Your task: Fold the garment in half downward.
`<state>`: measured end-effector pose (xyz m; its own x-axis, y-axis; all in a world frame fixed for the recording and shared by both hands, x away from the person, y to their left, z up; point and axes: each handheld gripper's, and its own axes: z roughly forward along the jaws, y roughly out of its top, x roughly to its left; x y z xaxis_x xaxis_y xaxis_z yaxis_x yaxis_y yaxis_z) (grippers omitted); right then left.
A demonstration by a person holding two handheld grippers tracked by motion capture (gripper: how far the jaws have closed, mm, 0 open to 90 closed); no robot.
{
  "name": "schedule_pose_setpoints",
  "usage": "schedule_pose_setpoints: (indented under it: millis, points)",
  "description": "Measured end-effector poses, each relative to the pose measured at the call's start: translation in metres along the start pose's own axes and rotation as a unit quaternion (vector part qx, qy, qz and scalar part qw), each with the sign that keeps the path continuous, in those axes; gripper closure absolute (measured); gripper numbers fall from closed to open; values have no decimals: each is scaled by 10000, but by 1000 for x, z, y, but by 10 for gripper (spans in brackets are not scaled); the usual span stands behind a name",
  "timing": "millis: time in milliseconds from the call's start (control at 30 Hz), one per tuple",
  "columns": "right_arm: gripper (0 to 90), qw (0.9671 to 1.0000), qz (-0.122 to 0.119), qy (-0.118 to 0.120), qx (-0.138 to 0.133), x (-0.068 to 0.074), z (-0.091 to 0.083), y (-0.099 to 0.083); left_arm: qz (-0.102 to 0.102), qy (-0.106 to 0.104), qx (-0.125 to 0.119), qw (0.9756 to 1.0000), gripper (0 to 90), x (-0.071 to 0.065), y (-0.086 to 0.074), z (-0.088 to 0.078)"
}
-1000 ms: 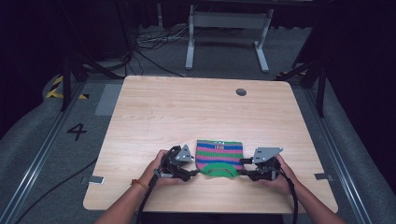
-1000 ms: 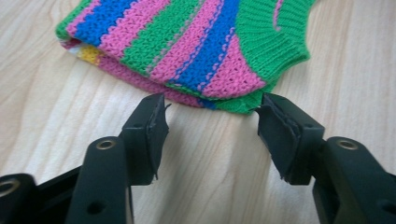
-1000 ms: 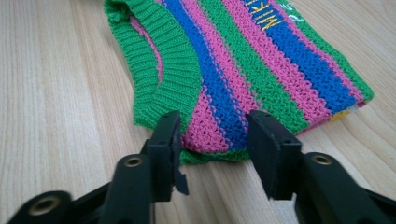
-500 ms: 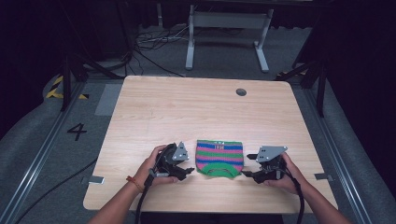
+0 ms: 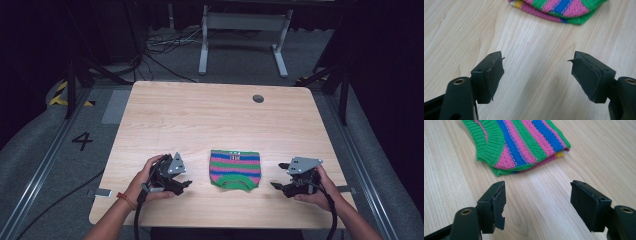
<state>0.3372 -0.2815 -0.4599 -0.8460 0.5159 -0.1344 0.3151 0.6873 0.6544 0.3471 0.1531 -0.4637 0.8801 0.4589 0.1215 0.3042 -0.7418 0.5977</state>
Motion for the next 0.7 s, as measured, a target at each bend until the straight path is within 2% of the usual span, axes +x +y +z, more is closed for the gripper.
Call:
schedule_pose_setpoints:
  millis: [67, 167, 433, 700]
  points:
    - [289, 10000, 57, -28, -43, -1, -4, -4, 61, 137, 47, 9999, 253, 0, -6, -4]
    - [289, 9999, 122, -88, -65, -2, -10, -11, 4, 194, 90, 9998, 254, 2, -14, -9]
    - [288, 9988, 411, -229, -108, -8, -21, -35, -295, 161, 29, 9994, 218, 11, -44, -26]
    - [286, 9969, 692, -349, -102, -14, -30, -61, -680, 166, -51, 9975, 213, 18, -71, -37]
